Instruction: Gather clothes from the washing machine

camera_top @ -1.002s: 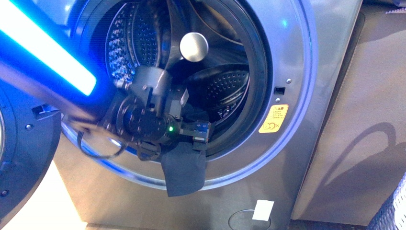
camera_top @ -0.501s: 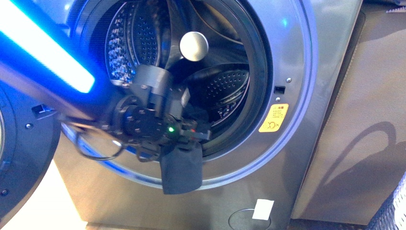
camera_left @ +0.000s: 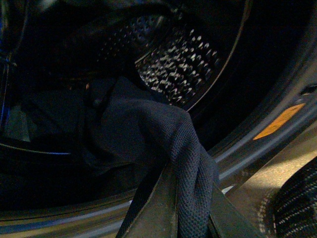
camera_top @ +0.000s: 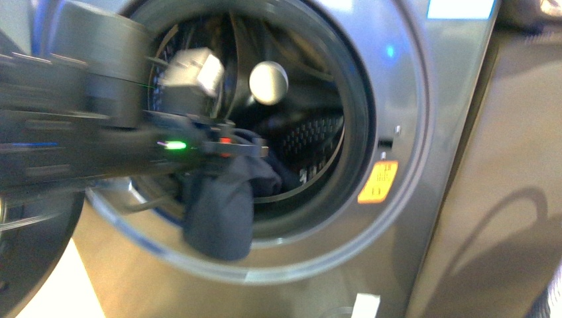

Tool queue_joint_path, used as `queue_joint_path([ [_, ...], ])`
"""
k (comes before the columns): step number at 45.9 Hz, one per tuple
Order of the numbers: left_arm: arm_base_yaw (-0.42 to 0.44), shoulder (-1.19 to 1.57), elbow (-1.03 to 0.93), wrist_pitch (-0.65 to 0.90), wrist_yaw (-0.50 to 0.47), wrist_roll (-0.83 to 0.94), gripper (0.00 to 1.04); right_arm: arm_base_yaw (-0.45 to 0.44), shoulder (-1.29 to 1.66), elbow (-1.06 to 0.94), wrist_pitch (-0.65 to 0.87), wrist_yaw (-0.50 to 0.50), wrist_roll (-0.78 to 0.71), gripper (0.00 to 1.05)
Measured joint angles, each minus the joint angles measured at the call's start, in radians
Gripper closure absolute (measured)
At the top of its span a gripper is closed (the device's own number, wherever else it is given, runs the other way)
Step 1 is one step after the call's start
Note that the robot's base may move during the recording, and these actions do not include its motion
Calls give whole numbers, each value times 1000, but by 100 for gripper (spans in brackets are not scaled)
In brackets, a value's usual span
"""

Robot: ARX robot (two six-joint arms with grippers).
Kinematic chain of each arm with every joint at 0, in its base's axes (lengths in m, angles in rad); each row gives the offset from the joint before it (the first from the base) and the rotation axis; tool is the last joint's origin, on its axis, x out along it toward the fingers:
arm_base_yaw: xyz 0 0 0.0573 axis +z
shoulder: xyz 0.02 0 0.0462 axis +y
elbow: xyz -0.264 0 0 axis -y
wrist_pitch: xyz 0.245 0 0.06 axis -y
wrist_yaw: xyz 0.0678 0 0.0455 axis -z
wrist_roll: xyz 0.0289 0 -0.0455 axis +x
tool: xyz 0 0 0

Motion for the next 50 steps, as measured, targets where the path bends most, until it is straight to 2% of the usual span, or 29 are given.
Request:
queue_joint_path([
  [11,24,-288,-49,-93,60,3,100,0,0,0,0,0,0,8],
  [22,-11,-436,104,-284,44,50,100,0,0,0,0,0,0,8],
  [40,-246,-351,623,-468,-68,54,100,0,0,0,0,0,0,8],
  [50,-368,-238,902,-582,-61,82,100,0,0,0,0,0,0,8],
])
